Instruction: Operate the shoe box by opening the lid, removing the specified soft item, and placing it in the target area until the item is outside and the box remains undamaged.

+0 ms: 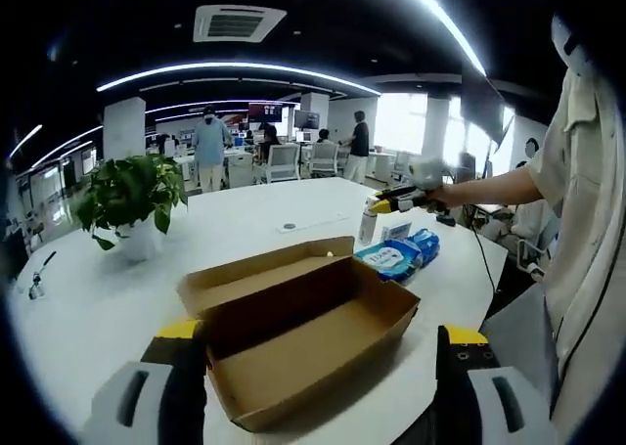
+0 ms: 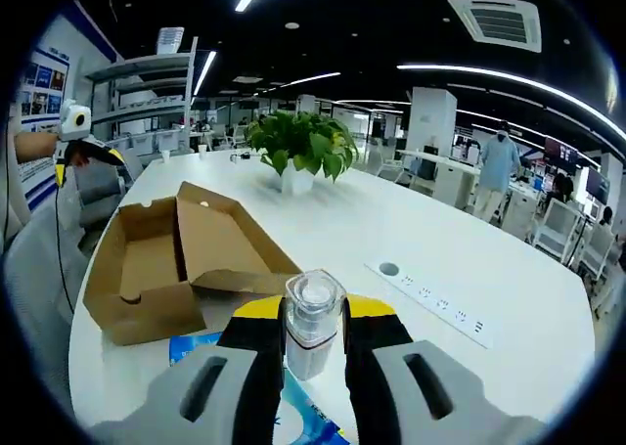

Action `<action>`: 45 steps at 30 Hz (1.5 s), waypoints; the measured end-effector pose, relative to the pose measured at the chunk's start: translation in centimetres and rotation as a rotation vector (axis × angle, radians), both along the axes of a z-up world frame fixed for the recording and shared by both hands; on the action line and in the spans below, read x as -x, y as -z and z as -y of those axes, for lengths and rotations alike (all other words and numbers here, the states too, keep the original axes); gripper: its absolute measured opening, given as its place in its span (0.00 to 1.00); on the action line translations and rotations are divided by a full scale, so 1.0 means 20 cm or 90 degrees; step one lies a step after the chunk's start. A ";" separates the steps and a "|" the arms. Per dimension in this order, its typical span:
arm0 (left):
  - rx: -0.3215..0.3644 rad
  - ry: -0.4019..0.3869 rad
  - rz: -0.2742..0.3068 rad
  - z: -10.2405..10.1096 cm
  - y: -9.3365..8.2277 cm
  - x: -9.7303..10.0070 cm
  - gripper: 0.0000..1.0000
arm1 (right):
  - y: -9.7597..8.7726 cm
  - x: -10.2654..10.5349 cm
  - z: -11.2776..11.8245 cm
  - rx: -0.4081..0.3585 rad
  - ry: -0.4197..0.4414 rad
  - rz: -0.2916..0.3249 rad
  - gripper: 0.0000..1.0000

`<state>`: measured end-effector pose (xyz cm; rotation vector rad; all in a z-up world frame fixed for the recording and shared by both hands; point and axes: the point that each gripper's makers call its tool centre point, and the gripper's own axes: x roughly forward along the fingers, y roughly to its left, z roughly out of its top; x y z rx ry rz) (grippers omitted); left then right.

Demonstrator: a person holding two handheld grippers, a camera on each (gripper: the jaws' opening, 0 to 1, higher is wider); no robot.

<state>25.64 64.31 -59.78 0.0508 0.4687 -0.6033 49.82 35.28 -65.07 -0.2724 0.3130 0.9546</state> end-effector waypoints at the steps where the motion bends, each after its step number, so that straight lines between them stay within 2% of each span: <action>1: -0.001 -0.001 -0.001 0.00 0.00 0.00 1.00 | 0.01 0.00 0.00 0.002 0.000 -0.002 0.19; 6: -0.007 -0.006 -0.010 -0.01 0.03 0.01 0.99 | 0.07 -0.02 0.00 0.011 0.000 -0.010 0.20; 17: -0.019 -0.007 -0.035 0.00 0.11 0.02 0.97 | 0.17 0.01 0.00 0.031 0.002 -0.028 0.20; 18: -0.020 -0.007 -0.037 0.00 0.12 0.03 0.97 | 0.16 0.01 -0.01 0.020 0.003 -0.024 0.20; 25: -0.024 -0.003 -0.048 0.02 0.15 0.03 0.97 | 0.16 0.02 -0.01 0.027 -0.003 -0.025 0.20; 45: -0.031 -0.003 -0.048 0.01 0.15 0.04 0.96 | 0.15 0.03 0.00 0.060 -0.023 -0.011 0.20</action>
